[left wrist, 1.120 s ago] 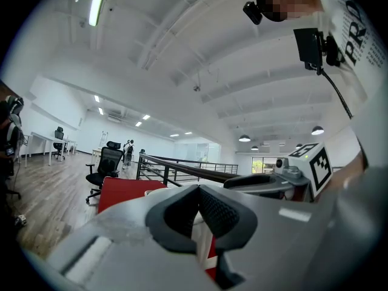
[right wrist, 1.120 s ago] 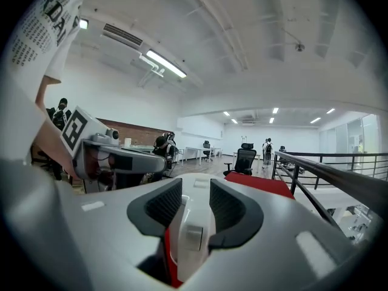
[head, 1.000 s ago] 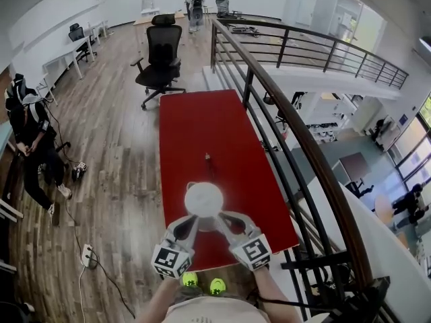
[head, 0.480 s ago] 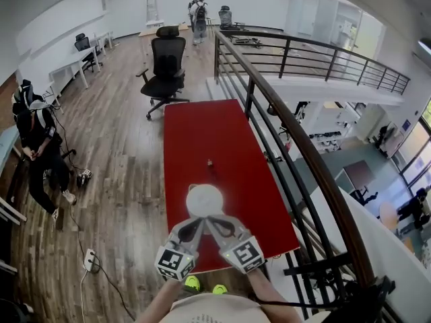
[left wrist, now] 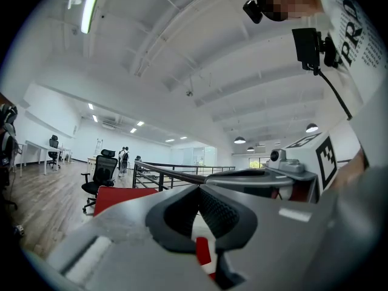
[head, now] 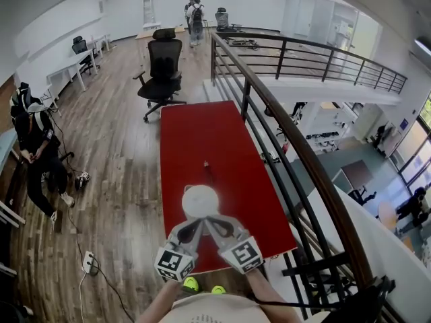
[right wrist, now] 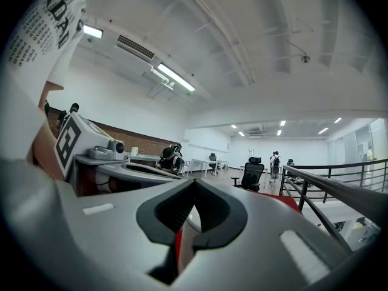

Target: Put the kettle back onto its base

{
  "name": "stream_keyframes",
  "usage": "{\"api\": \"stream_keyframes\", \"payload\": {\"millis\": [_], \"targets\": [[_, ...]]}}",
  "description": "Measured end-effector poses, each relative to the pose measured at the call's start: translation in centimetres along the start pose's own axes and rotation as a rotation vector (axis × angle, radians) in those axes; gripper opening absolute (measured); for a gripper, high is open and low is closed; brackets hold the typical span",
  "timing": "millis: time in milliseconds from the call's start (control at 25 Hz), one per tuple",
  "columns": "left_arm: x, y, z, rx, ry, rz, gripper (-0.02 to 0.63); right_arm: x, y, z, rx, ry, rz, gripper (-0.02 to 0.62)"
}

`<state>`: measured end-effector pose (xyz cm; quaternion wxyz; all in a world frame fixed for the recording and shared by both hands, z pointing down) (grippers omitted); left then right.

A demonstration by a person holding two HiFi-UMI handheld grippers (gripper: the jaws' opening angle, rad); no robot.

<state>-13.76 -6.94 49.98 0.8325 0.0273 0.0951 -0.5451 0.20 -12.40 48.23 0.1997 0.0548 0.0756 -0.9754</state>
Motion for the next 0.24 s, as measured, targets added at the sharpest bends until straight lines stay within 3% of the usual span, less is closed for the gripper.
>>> {"api": "stream_keyframes", "payload": {"millis": [240], "targets": [[-0.65, -0.02, -0.03, 0.001, 0.005, -0.006, -0.008, -0.19, -0.41, 0.27, -0.011, -0.011, -0.002, 0.008]]}}
Point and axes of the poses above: the fingertips, and each gripper's own axes: x forward along the fingers, y to its right, z out of its underside, the point moved 10 cm from there along -x, backward along the fingers, and after that the axes turned 11 degrees about y, right-handed, at the moved point
